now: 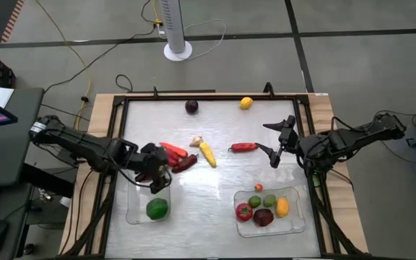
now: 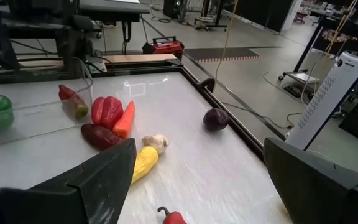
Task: Sort produce into baskets
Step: Put the dark red chili pepper into the left transparent bin, then put the garlic into the left transparent bin, then put the corn into the left transparent bin
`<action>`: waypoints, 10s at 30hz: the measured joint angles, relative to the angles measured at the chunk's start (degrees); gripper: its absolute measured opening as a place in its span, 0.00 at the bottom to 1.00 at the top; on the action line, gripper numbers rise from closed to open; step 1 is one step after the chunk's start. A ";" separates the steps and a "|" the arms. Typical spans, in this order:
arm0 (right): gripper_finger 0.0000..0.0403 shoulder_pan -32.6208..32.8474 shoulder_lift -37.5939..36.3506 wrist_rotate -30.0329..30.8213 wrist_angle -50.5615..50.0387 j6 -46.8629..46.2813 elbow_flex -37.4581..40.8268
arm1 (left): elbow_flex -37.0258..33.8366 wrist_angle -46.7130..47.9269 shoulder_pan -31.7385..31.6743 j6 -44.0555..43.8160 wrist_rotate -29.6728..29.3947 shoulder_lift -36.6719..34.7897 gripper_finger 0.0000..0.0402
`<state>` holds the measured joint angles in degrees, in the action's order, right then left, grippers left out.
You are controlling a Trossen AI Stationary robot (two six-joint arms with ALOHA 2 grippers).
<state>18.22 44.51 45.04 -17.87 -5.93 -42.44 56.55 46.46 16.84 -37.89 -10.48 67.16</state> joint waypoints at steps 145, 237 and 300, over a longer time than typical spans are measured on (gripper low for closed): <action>0.94 0.11 0.13 -0.22 -2.51 -4.09 0.02 | 4.07 -24.57 -30.67 34.65 -2.76 30.74 0.66; 0.94 0.00 0.13 -0.15 -2.42 -4.20 0.02 | 6.88 -15.77 -12.51 21.95 -5.16 22.19 0.73; 0.94 -1.14 0.33 -1.67 -3.93 -8.15 0.87 | -5.20 2.55 0.42 9.50 1.63 0.13 0.45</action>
<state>17.08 44.85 43.36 -21.79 -14.08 -41.56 51.35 49.01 17.26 -28.40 -8.84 67.29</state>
